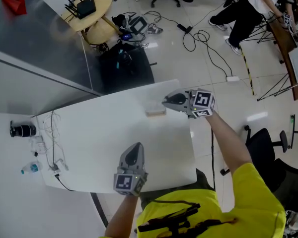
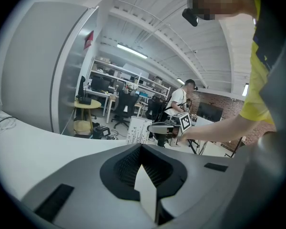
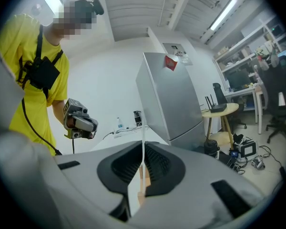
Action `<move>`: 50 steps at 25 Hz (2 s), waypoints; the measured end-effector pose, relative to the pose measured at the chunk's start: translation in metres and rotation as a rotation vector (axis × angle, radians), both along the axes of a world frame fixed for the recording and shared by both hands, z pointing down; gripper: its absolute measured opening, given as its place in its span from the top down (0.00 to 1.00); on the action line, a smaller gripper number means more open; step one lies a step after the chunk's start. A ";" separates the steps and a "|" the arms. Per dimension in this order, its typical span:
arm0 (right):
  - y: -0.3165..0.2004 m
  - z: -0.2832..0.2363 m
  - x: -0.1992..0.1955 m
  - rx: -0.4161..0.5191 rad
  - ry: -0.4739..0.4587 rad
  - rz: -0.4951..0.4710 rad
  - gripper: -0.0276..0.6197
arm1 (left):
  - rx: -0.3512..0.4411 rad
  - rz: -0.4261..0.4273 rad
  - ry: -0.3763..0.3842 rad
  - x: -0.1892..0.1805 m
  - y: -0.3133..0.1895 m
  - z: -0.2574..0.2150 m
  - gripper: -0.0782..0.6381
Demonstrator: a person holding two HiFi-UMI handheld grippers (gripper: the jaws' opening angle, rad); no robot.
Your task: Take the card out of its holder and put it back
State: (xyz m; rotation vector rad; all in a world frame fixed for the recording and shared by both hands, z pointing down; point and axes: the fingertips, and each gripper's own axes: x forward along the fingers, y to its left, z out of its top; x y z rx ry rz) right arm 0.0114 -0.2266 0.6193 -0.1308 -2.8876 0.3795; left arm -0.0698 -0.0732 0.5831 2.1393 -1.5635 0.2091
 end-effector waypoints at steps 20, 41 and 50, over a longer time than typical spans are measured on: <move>0.010 0.051 -0.001 -0.022 0.076 0.047 0.92 | -0.025 -0.010 0.019 -0.003 0.004 0.014 0.89; 0.058 -0.124 0.094 -0.002 -0.080 0.748 0.92 | 0.127 -0.018 -0.009 -0.004 -0.012 -0.070 0.89; 0.106 -0.135 0.123 0.016 0.011 0.956 0.95 | 0.133 -0.035 -0.018 0.010 -0.005 -0.085 0.89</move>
